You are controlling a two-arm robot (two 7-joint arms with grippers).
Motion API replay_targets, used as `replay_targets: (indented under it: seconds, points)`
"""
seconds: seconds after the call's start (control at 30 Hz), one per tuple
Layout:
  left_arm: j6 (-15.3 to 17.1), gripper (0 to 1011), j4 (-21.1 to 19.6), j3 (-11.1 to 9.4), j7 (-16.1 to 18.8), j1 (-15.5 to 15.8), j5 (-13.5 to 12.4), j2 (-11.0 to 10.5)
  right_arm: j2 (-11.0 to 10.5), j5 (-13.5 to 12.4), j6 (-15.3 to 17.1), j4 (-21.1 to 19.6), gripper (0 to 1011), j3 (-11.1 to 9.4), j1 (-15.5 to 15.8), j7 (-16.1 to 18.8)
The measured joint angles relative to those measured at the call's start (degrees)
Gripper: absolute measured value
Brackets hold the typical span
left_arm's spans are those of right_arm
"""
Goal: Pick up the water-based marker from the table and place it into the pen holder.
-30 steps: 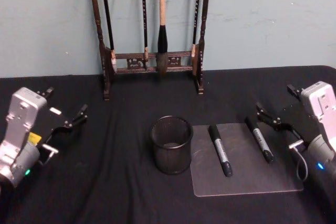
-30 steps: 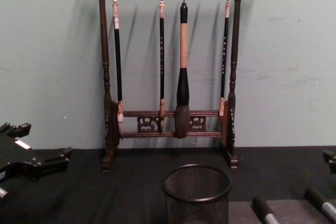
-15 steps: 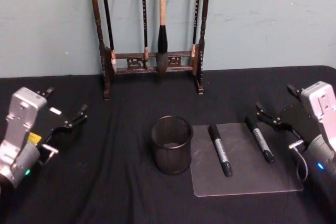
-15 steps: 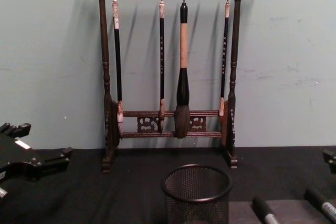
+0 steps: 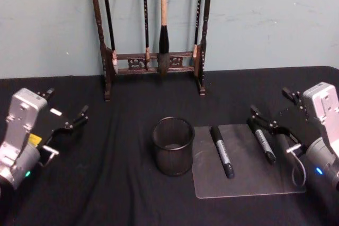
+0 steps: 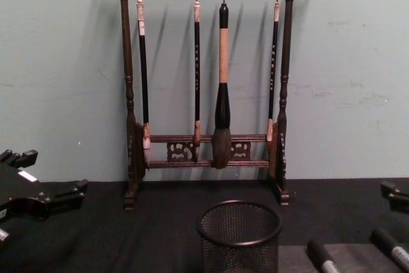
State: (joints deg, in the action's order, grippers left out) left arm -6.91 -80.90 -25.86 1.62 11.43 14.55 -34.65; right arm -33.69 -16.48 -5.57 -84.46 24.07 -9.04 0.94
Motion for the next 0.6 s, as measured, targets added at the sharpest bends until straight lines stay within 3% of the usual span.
replay_targets:
  seconds: [0.27, 0.6]
  points:
    - [0.0, 1009, 0.0, 0.0, 0.0, 0.0, 0.0, 0.0, 1.1, -1.9, 1.4, -1.7, 1002, -1.0, 1.4, 2.6]
    - [0.0, 1009, 0.0, 0.0, 0.0, 0.0, 0.0, 0.0, 3.2, -2.4, 0.2, -1.2, 1002, -1.0, 2.3, 5.6]
